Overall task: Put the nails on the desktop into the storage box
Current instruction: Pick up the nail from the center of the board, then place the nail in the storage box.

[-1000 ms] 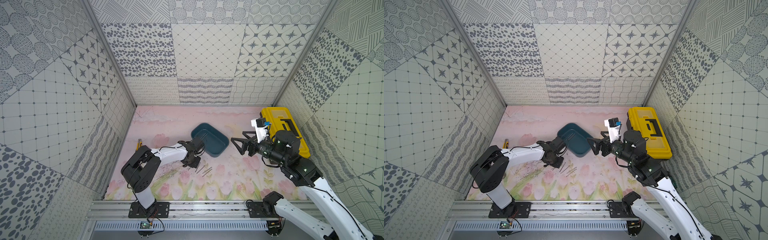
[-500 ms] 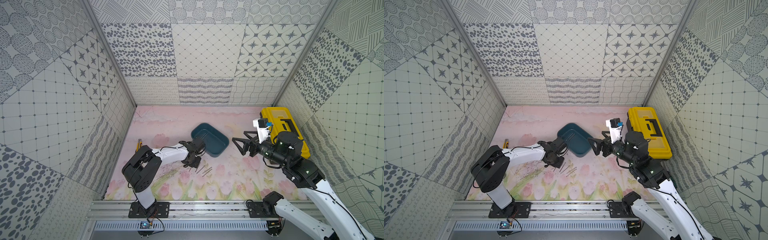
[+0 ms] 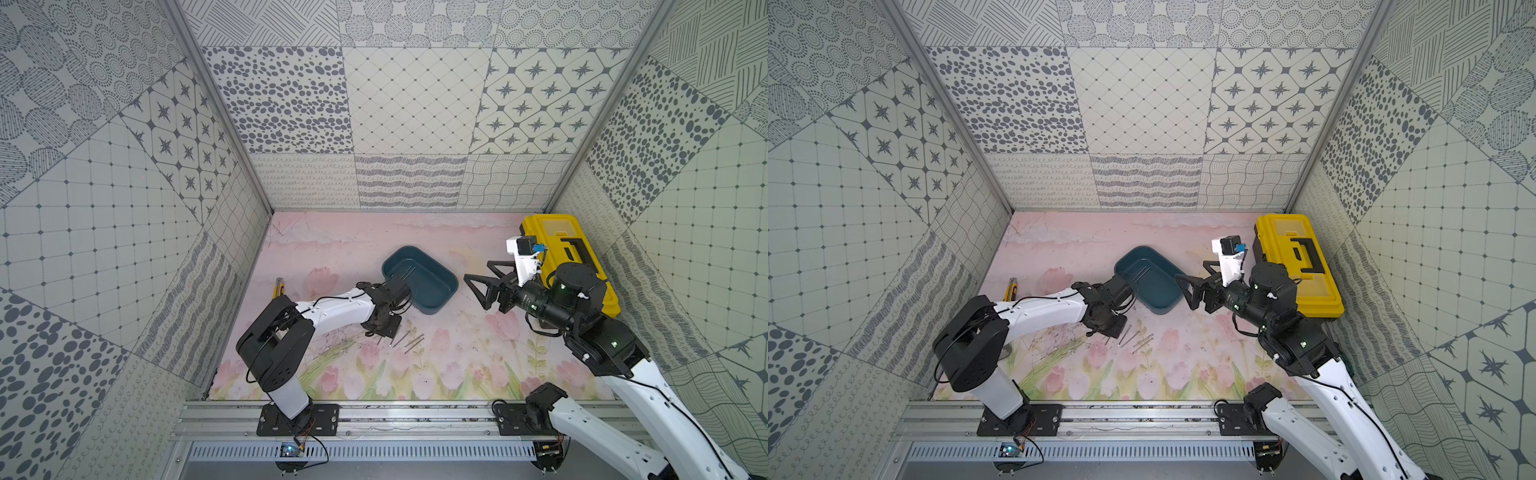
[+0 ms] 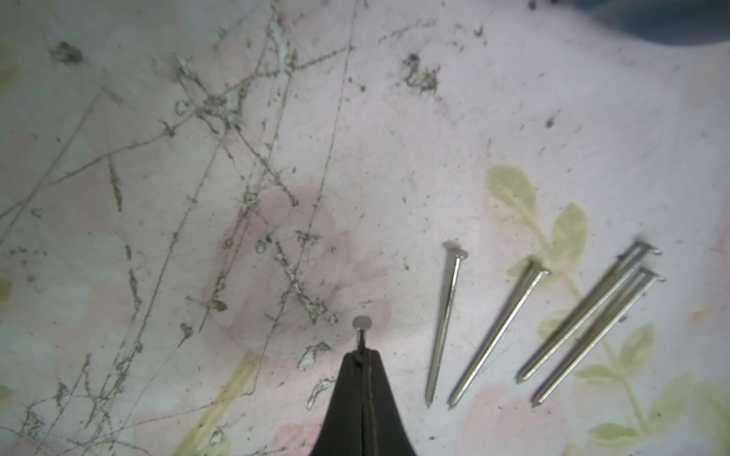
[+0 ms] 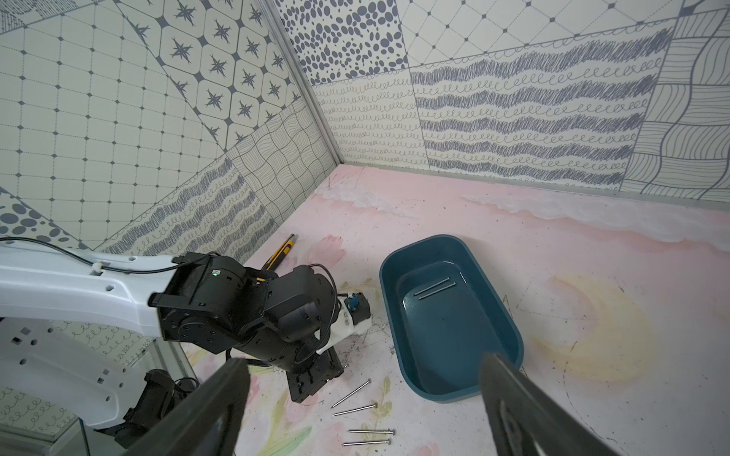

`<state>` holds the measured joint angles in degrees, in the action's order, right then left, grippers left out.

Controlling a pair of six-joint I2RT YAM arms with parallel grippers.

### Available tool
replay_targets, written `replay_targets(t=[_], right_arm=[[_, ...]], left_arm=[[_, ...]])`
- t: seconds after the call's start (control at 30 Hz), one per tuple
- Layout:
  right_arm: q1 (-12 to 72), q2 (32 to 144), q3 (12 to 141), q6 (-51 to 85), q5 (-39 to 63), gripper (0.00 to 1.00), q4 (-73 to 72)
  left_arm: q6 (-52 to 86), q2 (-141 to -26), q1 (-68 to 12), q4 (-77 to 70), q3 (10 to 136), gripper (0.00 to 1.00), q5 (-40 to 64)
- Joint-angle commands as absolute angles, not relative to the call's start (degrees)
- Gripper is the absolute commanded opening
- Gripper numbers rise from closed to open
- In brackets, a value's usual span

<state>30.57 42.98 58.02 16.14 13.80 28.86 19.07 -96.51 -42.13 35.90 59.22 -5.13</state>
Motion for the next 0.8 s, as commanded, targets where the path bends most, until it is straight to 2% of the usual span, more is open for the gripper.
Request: replay_targets(t=[0.0, 0.23, 0.43, 0.77], right_arm=[[30.67, 42.96, 57.10, 16.30, 14.25, 0.96, 25.78], [30.67, 43.15, 56.35, 16.26, 14.51, 0.96, 24.91], [30.67, 43.11, 56.09, 16.17, 14.49, 0.96, 24.42], [30.67, 42.10, 55.73, 15.04, 12.26, 0.96, 24.43]], left_arm=[[19.37, -94.37, -42.28, 40.74, 60.26, 0.00, -6.23], [17.75, -90.30, -42.23, 45.32, 64.42, 0.00, -7.55], [13.07, -89.53, -42.28, 51.69, 74.47, 0.00, -9.80], [4.68, -101.71, -41.77, 56.59, 97.21, 0.00, -9.22]])
